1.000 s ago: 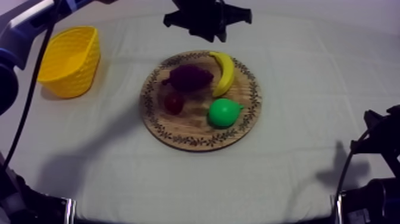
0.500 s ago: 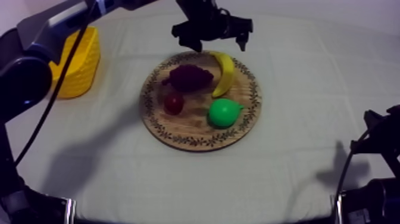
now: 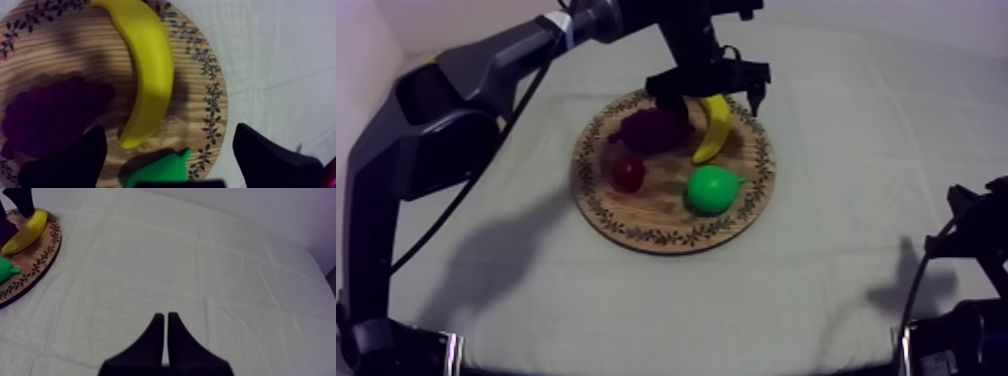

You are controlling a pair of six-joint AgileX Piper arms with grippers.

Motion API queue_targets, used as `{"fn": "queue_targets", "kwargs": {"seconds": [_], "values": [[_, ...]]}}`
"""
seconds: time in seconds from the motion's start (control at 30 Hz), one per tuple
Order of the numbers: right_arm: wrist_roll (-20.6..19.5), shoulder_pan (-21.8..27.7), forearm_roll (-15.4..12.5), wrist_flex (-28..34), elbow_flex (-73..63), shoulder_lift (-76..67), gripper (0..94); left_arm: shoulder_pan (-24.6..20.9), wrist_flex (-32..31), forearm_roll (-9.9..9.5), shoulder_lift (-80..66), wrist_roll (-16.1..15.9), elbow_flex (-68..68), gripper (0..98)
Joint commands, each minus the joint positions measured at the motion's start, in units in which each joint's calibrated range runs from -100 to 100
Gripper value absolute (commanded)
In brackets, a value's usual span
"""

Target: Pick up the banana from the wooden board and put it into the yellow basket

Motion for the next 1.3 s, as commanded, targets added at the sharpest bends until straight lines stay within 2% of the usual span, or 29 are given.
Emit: {"fn": "queue_targets", "kwargs": {"seconds": [0.0, 0.2, 0.5, 0.7, 0.97, 1.27], "values": [[0.0, -0.01, -0.03, -0.06, -0.03, -0.04, 0.6, -0.05, 1.2, 0.92, 2.62, 0.16, -3.78, 93.3], [0.0, -0.01, -0.03, -0.06, -0.03, -0.04, 0.6, -0.35, 3.28, 3.73, 7.73, 0.99, -9.53, 91.0], [0.0, -0.01, -0.03, -0.06, -0.03, -0.04, 0.6, -0.37, 3.71, 5.01, 11.85, 1.94, -12.36, 80.2], [0.0, -0.01, -0.03, -0.06, -0.03, -0.04, 0.6, -0.96, 3.73, 5.31, 13.2, 1.61, -13.48, 75.5], [0.0, -0.01, -0.03, -0.06, -0.03, -0.04, 0.6, -1.2, 3.53, 4.63, 14.98, 1.61, -17.71, 62.9], [0.0, -0.01, -0.03, -0.06, -0.03, -0.04, 0.6, -1.49, 1.48, 3.53, 16.52, 1.15, -18.96, 40.1]]}}
